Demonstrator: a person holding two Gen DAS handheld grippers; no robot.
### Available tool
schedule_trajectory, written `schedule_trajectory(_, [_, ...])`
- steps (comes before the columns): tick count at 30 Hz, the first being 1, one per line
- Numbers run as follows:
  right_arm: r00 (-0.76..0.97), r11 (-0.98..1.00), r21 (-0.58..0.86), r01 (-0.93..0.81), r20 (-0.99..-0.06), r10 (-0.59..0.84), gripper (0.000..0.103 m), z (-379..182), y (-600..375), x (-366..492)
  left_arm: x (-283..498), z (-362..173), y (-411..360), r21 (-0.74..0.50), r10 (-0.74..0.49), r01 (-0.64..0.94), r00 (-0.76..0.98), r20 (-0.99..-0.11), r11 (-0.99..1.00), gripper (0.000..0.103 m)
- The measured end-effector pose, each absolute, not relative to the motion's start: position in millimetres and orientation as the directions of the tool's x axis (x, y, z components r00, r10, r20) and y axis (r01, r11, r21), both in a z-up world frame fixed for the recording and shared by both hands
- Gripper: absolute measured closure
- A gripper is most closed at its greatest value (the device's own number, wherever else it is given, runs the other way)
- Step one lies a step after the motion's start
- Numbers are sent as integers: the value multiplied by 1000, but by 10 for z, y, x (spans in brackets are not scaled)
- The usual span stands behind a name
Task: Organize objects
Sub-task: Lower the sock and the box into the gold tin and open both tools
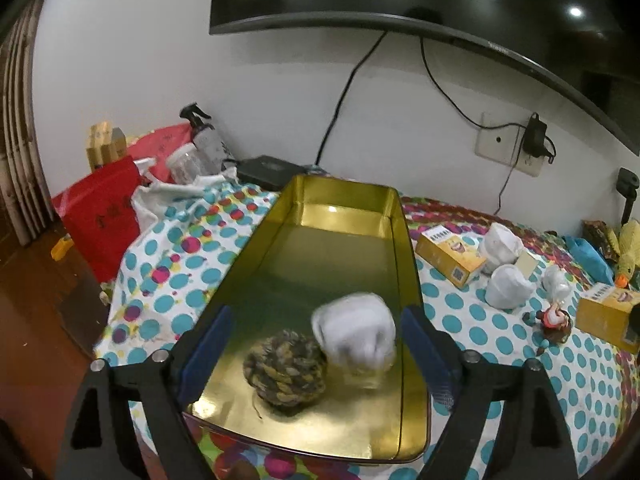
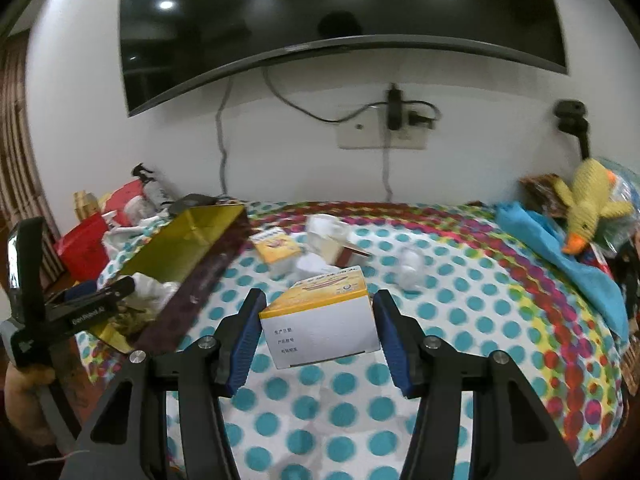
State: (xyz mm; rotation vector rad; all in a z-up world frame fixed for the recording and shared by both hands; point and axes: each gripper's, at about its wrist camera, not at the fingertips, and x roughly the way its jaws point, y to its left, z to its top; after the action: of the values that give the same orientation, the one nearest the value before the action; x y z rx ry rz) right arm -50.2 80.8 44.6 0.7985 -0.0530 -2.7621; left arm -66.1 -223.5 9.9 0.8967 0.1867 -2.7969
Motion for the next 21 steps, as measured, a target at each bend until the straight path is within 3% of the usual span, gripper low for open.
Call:
schedule_trajectory(7, [-785,-923,91,373,-499,-366,50,635,80,-712,-517,109,-2397,-88,-128,223,-792,-597,-971,15])
schedule_trajectory(14, [-735,-876,58,479,-520,-436,50,666,-734,-1000,-459,99,-2697,-263,1,180,-823,-568,-948,15])
schedule_trajectory(21, [-679,-852,48,522,-581,-449,50,471,-1177,-1329,-494,83,-2720,-258,-5,182,-825,-565,-949,15])
